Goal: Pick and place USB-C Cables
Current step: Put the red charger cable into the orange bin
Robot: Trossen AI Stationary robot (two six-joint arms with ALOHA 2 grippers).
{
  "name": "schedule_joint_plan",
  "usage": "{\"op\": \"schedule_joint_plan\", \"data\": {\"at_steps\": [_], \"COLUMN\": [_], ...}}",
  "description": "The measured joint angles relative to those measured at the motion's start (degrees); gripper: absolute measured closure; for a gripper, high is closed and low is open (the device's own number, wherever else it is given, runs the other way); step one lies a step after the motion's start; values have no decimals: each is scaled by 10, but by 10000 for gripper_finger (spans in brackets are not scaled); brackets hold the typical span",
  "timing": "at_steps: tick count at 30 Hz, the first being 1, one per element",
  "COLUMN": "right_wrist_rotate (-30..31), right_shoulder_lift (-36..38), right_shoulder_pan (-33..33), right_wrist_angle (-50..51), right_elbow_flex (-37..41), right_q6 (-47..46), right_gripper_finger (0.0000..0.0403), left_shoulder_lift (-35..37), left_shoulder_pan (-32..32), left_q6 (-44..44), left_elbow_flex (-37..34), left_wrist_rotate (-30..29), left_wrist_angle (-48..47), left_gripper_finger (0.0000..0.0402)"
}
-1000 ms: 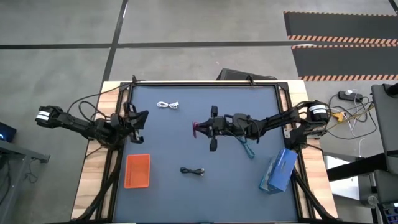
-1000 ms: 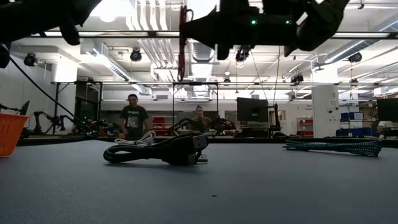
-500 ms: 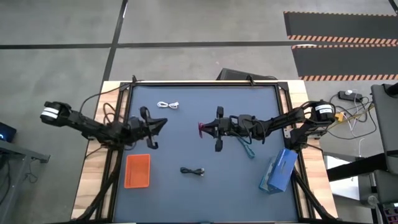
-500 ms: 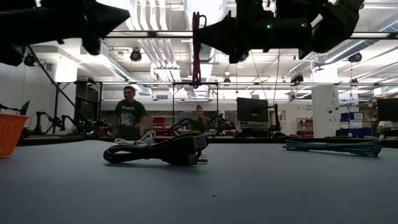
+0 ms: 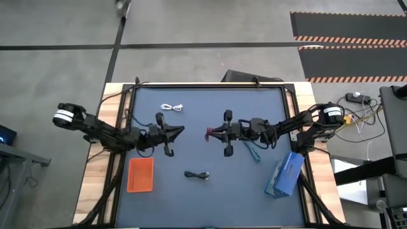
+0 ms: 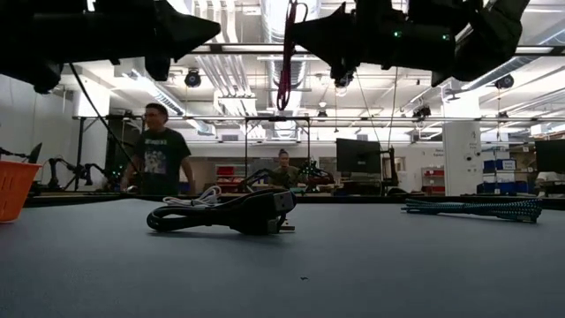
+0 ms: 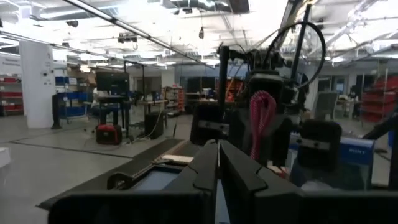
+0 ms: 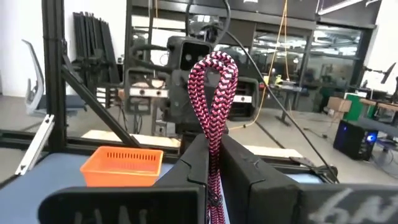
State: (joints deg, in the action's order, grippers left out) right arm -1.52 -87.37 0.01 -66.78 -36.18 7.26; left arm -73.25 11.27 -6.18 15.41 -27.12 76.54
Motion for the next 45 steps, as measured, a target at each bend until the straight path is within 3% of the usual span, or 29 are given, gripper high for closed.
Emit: {"op": "schedule_joint_plan", "data": {"at_steps": [12, 22, 28, 39, 45], "right_wrist_rotate": [1, 0, -1, -6, -5], "right_shoulder_lift": [-1, -1, -1, -1, -1], "right_shoulder_pan": [0, 0, 0, 1, 1], "right_wrist_angle": [4, 4, 4, 4, 5], "right_elbow_flex": [3, 3, 2, 2, 2], "right_q6": [-24, -33, -32, -28, -21], "right_gripper_finger": [390, 390, 390, 390, 390], "left_shoulder_lift": [-101, -159, -214, -271, -272], "left_shoulder_pan": [0, -7, -12, -29, -30], "left_q6": [46, 74, 69, 73, 73], "left_elbow_flex": [56, 108, 149, 195, 196], "left_wrist_rotate": [44, 44, 44, 44, 44], "left_wrist_angle": [-1, -1, 0, -1, -1], "left_gripper_finger": [389, 263, 221, 219, 275]}}
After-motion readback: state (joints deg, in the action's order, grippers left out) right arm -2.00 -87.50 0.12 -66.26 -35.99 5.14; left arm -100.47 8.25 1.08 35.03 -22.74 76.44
